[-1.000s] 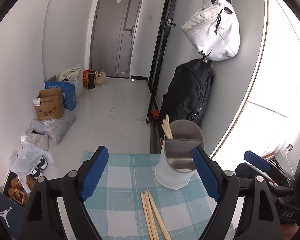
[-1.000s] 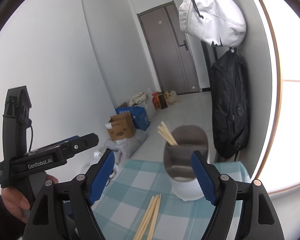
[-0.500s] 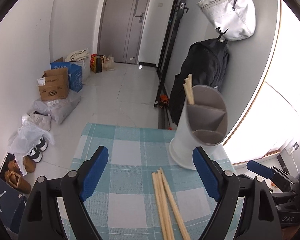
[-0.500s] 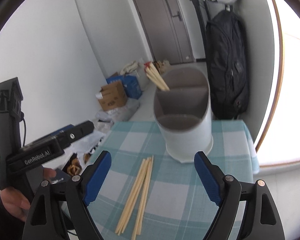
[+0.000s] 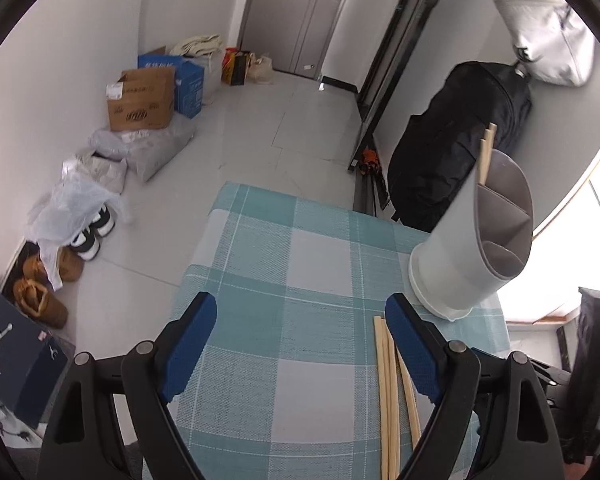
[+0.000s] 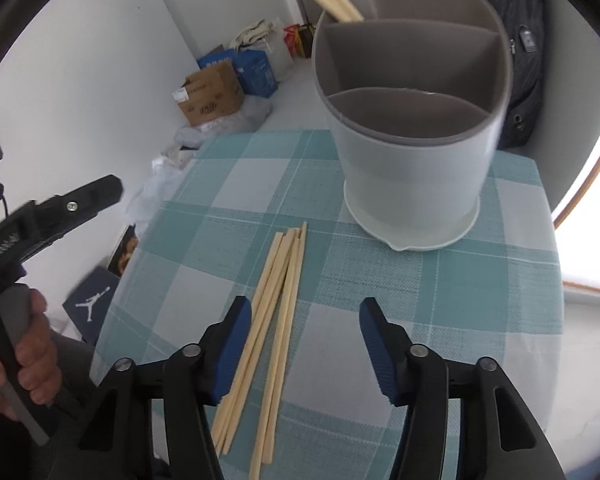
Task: Organize utensils
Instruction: 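Lower both grippers toward the remaining chopsticks beside the holder, then grasp one chopstick with the right gripper while the left gripper grasps several chopsticks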
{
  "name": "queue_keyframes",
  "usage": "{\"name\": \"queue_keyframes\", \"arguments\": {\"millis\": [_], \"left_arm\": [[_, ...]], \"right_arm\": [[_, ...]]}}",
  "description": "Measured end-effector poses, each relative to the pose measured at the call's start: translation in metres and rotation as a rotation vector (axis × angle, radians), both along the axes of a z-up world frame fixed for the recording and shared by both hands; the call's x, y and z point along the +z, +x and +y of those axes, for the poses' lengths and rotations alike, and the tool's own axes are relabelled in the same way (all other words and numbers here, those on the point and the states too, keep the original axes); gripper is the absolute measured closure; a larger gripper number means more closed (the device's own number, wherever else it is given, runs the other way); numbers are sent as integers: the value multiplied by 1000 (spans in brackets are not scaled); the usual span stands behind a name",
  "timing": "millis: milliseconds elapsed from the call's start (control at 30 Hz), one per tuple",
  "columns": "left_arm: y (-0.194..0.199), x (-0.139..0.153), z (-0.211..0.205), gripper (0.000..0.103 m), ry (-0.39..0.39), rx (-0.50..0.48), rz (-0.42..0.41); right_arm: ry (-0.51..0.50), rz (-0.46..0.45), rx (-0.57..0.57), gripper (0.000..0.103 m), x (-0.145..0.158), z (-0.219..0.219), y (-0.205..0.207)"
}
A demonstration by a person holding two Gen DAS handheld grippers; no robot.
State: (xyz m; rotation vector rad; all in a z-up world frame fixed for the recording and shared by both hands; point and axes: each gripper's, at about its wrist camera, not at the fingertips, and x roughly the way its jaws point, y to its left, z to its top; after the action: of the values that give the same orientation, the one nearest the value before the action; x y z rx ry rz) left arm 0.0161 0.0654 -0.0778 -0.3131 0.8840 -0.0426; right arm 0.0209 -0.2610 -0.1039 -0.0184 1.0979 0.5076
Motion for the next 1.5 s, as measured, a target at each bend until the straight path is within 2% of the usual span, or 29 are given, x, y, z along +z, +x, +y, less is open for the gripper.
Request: {"name": "queue_keyframes", "arguments": {"millis": [67, 100, 133, 300, 467, 500, 567, 667, 867, 1000, 1267, 1500], "left_arm": [[0, -3, 7, 20, -14, 18, 12], [1, -5, 9, 20, -22, 27, 17], [1, -6, 12, 20, -29, 33, 22], [1, -7, 22, 20, -82, 47, 42], [3, -8, 29, 20, -105, 51, 55], [4, -8, 30, 20, -111, 51, 57], [4, -9, 31, 20, -112, 52, 65], [3, -11, 35, 20, -130, 54, 72], [2, -11, 36, 20, -141, 54, 82], [3, -11, 33, 20, -147, 38, 93], [2, -13, 19, 20, -109, 13, 106], [5, -20, 8, 20, -77, -9, 142]], "right_arm": [[-43, 44, 25, 62, -10, 12, 9], [-76, 62, 40, 78, -16, 18, 13], [-105, 73, 48, 81, -20, 23, 15], [-161, 93, 75, 80, -30, 39, 21], [-236, 62, 97, 80, -28, 52, 23], [-241, 66, 93, 83, -27, 53, 24], [-251, 69, 83, 98, -26, 54, 25], [-231, 73, 45, 99, -23, 44, 23], [-156, 120, -101, 100, -21, 5, 19], [-112, 119, -140, 100, -13, -15, 9], [-150, 115, -163, 100, -13, -29, 5], [-182, 147, -114, 95, -19, -21, 20]]}}
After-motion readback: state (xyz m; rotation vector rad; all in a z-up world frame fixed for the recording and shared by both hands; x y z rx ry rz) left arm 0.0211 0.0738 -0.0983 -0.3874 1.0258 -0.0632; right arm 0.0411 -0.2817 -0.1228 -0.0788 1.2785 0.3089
